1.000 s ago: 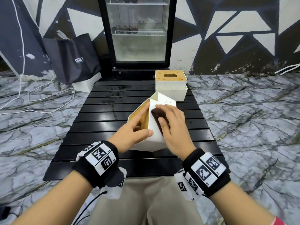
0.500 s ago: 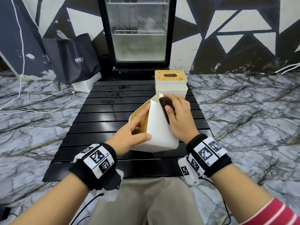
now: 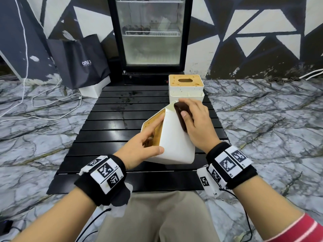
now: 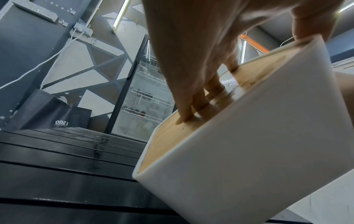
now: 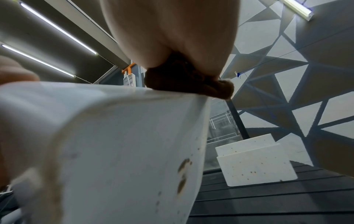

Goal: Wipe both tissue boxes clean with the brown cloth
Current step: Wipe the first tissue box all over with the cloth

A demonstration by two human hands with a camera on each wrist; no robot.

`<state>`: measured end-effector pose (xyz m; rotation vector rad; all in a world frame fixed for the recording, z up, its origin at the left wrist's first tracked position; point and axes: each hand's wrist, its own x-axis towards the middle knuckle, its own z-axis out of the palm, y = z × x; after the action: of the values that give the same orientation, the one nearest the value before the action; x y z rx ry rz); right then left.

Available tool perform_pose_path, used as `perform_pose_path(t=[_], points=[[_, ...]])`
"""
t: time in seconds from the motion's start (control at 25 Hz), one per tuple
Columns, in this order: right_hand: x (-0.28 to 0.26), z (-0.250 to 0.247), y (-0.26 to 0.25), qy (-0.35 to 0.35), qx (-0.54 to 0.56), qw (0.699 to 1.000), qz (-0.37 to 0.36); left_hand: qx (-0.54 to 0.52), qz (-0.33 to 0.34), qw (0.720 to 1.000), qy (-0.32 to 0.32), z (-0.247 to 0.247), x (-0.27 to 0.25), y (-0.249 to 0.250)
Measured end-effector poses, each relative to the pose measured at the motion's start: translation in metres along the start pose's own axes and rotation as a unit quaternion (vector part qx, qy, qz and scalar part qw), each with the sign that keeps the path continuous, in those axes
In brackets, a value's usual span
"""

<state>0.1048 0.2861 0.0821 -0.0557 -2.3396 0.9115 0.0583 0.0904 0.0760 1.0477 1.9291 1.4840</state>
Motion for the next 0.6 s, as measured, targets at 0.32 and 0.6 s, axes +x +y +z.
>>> perform_pose_path(t=[0.32,0.6], points=[[0.006,0.005,-0.003,0.005,-0.009,0.999,0.034,0.001,0.003,1.000,-0.004,0.002,0.001,0.002],[-0.021,0.016,-0.017,0.011,0.000,1.000,0.014,0.016,-0.015,1.000,0.017,0.004,0.005,0.002]])
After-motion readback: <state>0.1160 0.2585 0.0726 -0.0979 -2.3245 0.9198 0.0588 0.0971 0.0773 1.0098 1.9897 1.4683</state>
